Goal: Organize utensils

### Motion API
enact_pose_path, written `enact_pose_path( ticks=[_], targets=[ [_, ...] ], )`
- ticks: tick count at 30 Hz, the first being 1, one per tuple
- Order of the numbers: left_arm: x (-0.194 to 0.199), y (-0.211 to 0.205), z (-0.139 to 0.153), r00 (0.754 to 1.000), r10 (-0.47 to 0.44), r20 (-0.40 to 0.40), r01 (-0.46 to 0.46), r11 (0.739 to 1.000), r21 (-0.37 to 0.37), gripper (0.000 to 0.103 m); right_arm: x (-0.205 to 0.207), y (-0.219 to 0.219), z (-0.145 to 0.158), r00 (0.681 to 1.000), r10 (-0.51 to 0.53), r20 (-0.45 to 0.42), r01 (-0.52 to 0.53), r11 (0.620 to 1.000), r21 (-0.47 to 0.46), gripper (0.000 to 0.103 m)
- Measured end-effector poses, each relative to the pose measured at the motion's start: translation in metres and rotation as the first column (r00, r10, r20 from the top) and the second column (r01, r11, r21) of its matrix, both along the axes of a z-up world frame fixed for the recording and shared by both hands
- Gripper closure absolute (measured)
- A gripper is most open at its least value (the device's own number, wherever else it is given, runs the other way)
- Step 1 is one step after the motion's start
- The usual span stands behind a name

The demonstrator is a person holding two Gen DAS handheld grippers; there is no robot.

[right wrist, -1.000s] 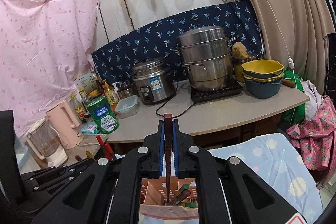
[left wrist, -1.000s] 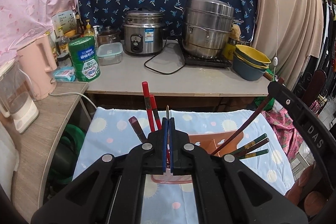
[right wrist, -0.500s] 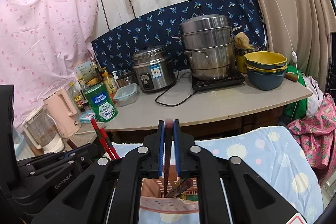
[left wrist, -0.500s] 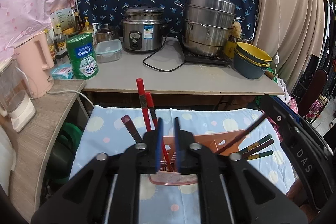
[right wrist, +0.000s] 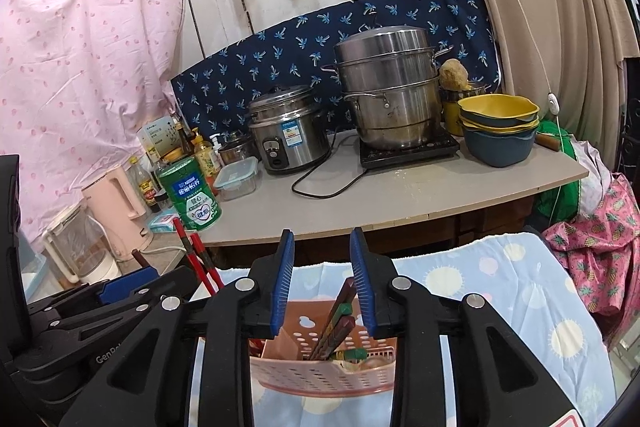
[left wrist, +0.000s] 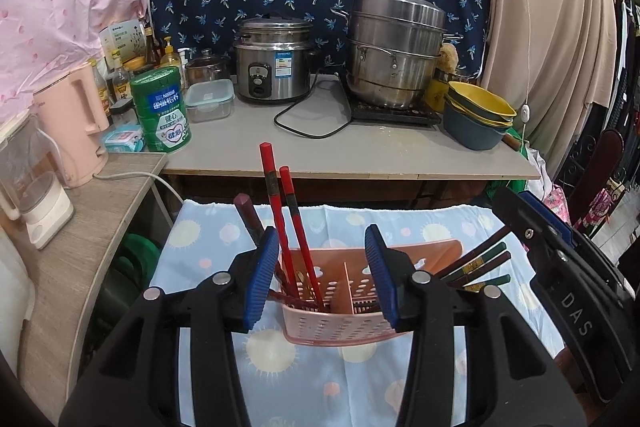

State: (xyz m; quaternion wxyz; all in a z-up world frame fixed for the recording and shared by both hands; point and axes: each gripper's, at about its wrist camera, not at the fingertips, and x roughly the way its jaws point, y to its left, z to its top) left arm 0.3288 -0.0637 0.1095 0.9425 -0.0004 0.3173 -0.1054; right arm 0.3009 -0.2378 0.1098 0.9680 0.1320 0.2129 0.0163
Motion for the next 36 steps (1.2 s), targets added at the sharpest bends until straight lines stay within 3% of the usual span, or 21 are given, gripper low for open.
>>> enact_pose_path(
  ticks=[16, 19, 29, 36],
  targets=[
    [-0.043, 0.001, 0.009, 1.0, -0.015, 0.003, 0.015, 1.0, 0.008, 0.06, -0.046, 0.005, 0.001, 1.0, 0.01, -0.02, -0.01, 1.0, 0.005, 0.07],
    [-0.055, 0.0, 0.007, 1.0, -0.025, -0.006, 0.025, 1.0, 0.008, 0.056, -0.058, 0.006, -0.004, 0.999, 0.011, -0.036, -0.011, 1.0, 0.005, 0.067],
    [-0.099, 0.001, -0.016, 0.997, -0.038, -0.061, 0.039, 0.999, 0.013, 0.051, -0.105, 0.007, -0.028, 0.994, 0.013, -0.111, -0.009, 0.999, 0.043, 0.059],
    [-0.13, 0.004, -0.036, 0.995, -0.028, -0.095, 0.03, 0.999, 0.025, 0.043, -0.139, 0.009, -0.044, 0.987, -0.013, -0.16, 0.017, 1.0, 0.019, 0.055]
  ],
)
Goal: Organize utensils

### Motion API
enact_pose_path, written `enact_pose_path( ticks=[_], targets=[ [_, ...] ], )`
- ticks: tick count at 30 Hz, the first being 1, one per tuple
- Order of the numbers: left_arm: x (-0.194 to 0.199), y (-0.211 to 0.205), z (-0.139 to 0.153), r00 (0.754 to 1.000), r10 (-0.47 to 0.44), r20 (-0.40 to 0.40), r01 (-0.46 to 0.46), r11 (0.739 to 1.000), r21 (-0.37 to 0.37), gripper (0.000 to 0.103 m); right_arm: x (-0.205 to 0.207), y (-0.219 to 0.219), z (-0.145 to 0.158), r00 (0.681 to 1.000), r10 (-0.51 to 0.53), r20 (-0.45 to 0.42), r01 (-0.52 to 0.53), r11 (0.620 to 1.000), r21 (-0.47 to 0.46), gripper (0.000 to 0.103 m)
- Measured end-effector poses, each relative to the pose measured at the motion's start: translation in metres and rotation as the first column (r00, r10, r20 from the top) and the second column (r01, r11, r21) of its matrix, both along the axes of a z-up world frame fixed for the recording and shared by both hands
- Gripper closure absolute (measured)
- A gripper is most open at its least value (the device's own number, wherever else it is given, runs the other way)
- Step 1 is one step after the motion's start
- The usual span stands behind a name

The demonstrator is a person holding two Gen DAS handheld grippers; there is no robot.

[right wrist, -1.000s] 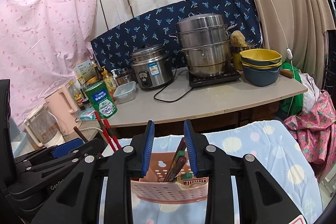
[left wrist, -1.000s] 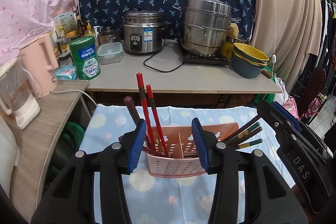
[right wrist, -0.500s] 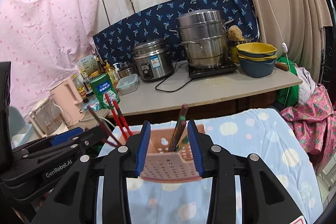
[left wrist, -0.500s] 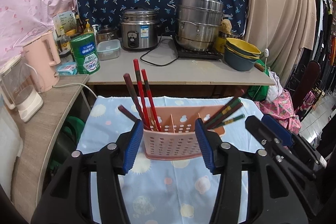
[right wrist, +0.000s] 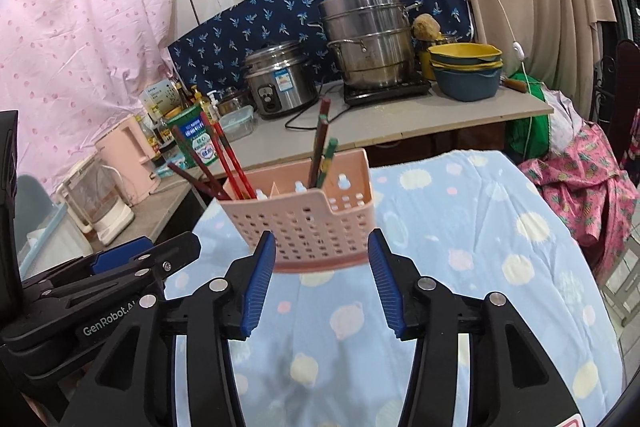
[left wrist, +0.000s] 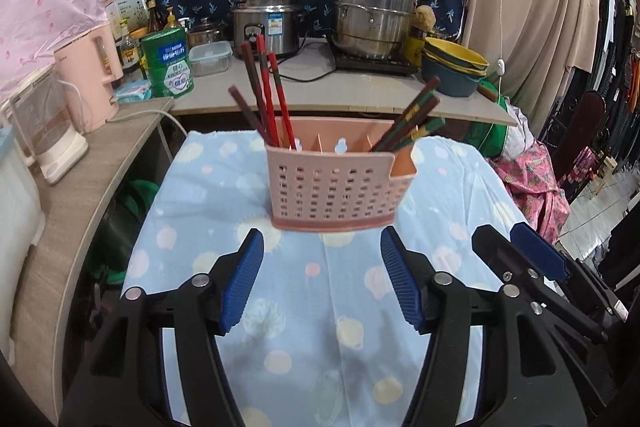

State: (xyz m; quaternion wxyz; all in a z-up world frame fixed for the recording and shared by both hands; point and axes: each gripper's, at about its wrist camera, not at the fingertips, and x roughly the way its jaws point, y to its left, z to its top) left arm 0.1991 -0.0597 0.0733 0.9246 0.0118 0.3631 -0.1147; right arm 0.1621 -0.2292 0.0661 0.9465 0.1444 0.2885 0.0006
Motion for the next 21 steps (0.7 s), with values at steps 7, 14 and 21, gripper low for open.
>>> enact_pose_path(
  ticks=[7, 14, 21],
  targets=[
    [-0.025, 0.005, -0.021, 0.999, 0.026, -0.025, -0.026, 0.999, 0.029, 0.029, -0.029, -0.001, -0.019, 0.999, -0.02, -0.045, 0.019, 1.0, -0.02, 0.049],
    [-0.042, 0.01, -0.036, 0.998, 0.062, -0.02, -0.06, 0.996, 0.071, 0.012, -0.05, 0.0, -0.034, 0.998, -0.037, -0.06, 0.033, 0.997, -0.073, 0.04],
    [-0.053, 0.01, -0.048, 0.997, 0.069, -0.028, -0.066, 0.993, 0.099, 0.009, -0.062, 0.002, -0.041, 0.996, -0.056, -0.071, 0.045, 0.989, -0.144, 0.035]
  ],
)
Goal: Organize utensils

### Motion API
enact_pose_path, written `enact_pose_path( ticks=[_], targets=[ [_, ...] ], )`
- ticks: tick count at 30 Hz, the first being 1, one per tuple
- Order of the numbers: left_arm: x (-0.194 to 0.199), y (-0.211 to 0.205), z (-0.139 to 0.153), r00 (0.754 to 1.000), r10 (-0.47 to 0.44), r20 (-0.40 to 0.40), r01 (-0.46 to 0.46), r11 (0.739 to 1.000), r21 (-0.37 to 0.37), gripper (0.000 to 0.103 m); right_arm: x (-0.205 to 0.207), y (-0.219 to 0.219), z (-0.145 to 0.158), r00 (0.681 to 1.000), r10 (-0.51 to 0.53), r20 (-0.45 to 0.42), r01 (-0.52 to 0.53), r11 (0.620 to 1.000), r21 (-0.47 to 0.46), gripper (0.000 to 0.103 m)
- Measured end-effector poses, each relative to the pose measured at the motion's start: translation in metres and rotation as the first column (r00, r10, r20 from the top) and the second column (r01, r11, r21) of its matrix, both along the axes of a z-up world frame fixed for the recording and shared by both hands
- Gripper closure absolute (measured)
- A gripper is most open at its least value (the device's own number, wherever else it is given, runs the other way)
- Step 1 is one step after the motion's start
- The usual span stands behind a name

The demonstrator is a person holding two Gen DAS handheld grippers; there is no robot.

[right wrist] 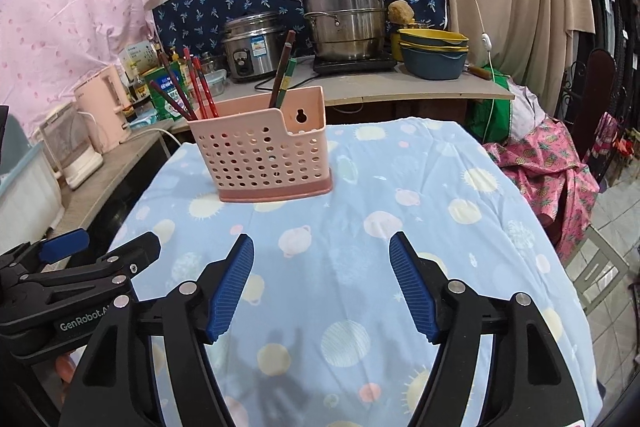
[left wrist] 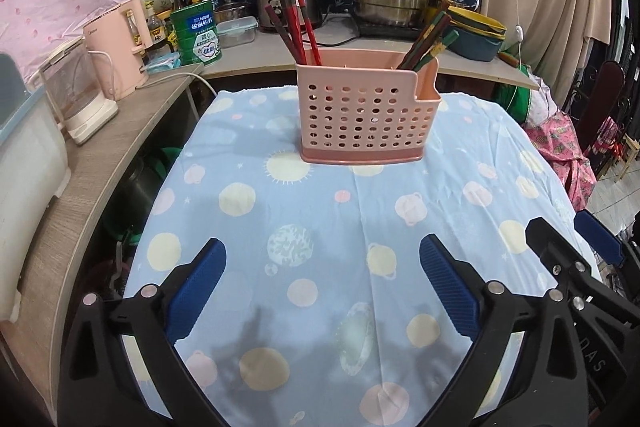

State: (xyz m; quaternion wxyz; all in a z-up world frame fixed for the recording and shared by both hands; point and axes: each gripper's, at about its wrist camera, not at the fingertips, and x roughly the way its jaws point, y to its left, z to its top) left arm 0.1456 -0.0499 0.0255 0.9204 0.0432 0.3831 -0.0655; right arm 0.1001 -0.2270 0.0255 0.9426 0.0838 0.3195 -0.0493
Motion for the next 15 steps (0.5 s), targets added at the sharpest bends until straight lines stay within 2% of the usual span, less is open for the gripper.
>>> enact_pose_path(
  ticks=[3, 8, 15],
  targets=[
    [-0.0026, 0.0001, -0.0024, 1.0, 0.007, -0.001, -0.007, 1.0, 0.009, 0.009, -0.0036, -0.0023, -0.0024, 1.0, -0.011, 0.0, 0.011, 1.0, 0.003, 0.034],
    [-0.004, 0.0046, -0.0026, 1.0, 0.015, 0.0, -0.015, 1.0, -0.001, 0.008, -0.0052, -0.0044, -0.0044, 1.0, -0.019, -0.013, 0.019, 1.0, 0.014, 0.019],
    [-0.0055, 0.0059, 0.0005, 1.0, 0.02, 0.013, -0.02, 1.0, 0.005, 0.007, -0.0077, 0.0008, -0.0013, 1.0, -0.026, -0.007, 0.026, 0.999, -0.02, 0.018]
  ],
)
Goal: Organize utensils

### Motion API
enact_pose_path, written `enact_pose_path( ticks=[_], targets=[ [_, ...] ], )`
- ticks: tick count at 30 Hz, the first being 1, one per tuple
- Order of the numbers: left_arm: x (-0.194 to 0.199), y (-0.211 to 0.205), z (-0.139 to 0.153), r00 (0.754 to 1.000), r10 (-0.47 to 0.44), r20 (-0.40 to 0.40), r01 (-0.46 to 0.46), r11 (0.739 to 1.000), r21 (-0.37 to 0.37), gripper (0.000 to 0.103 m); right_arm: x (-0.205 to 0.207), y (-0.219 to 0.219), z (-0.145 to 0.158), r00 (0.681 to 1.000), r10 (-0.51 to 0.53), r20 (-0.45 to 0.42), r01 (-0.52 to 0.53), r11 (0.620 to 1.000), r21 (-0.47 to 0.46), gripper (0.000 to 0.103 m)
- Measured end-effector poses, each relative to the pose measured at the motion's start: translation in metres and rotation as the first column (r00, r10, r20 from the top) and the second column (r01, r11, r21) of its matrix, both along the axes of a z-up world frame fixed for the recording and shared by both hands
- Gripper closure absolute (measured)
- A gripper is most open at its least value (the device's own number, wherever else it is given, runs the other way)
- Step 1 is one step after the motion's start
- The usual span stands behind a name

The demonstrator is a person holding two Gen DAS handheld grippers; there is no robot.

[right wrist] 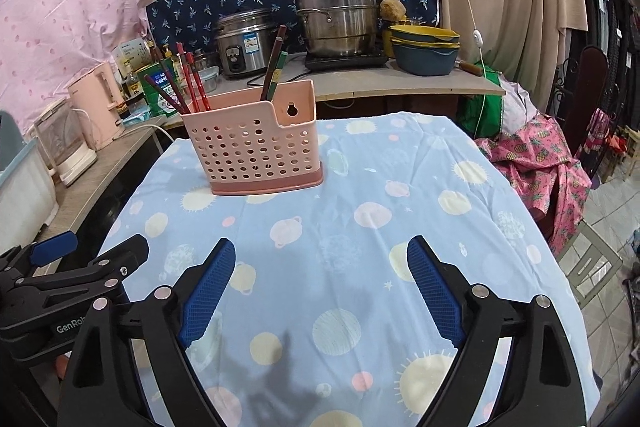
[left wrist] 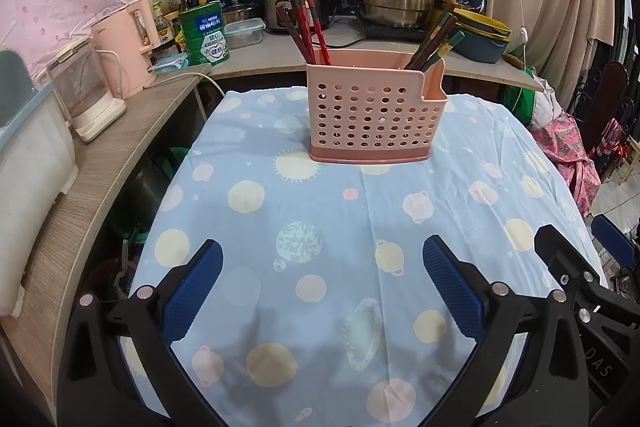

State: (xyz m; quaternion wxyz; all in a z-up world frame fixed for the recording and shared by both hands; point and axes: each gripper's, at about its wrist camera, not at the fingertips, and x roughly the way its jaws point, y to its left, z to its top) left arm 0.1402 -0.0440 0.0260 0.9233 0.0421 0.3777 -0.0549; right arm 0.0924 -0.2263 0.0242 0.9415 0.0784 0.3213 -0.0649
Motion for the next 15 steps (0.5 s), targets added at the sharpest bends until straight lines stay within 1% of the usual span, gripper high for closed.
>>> enact_pose_path(
  ticks=[3, 4, 5, 15],
  targets=[
    [0.0013, 0.0016, 0.0005, 1.0, 0.012, 0.001, -0.012, 1.0, 0.008, 0.007, 0.0008, 0.0, 0.0011, 1.0, -0.001, -0.002, 0.001, 1.0, 0.001, 0.015],
    [0.002, 0.0028, 0.0008, 1.0, 0.012, 0.001, -0.012, 1.0, 0.006, 0.007, 0.0013, -0.0002, 0.0015, 1.0, -0.002, -0.004, 0.002, 1.0, 0.002, 0.007],
    [0.0029, 0.0039, 0.001, 1.0, 0.014, -0.001, -0.014, 1.0, 0.004, 0.007, 0.0013, -0.0001, 0.0022, 1.0, -0.003, -0.005, 0.003, 1.0, 0.0, 0.006],
    [0.0086, 0.0079, 0.0034, 1.0, 0.029, -0.003, -0.029, 1.0, 0.005, 0.007, 0.0067, 0.005, 0.0064, 1.0, 0.003, -0.012, -0.003, 0.999, -0.033, 0.006]
  ],
)
